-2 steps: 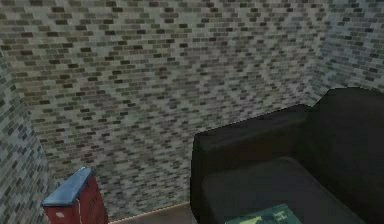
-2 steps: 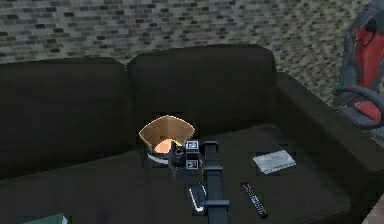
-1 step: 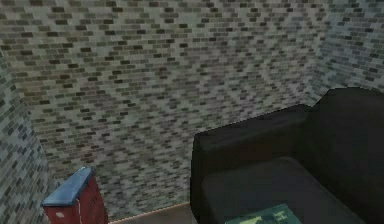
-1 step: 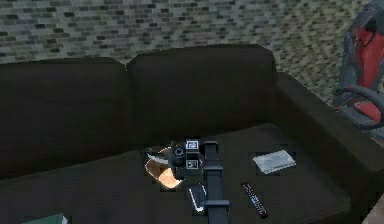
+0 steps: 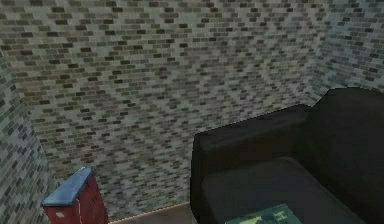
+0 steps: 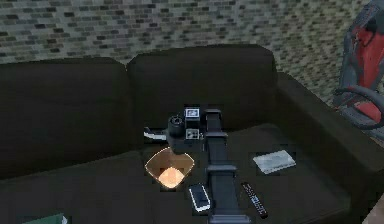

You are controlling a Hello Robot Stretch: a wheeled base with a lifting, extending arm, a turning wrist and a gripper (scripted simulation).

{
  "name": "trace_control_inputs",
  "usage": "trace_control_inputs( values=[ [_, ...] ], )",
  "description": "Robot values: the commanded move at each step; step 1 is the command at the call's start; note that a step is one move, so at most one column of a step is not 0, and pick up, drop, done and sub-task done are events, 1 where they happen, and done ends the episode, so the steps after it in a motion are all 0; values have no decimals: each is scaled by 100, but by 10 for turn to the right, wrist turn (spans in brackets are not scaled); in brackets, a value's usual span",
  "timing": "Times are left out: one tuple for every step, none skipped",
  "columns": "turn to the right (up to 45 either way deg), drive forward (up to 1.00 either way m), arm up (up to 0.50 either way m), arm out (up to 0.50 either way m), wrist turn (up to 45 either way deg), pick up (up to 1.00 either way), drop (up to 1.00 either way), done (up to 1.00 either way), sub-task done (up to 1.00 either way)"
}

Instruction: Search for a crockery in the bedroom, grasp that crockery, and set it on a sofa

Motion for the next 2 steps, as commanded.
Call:
trace_control_inputs(
  values=[
    [0, 0, 0, -8, 0, 0, 0, 0, 0],
    [0, 0, 0, 0, 0, 0, 0, 100, 0]
  ],
)
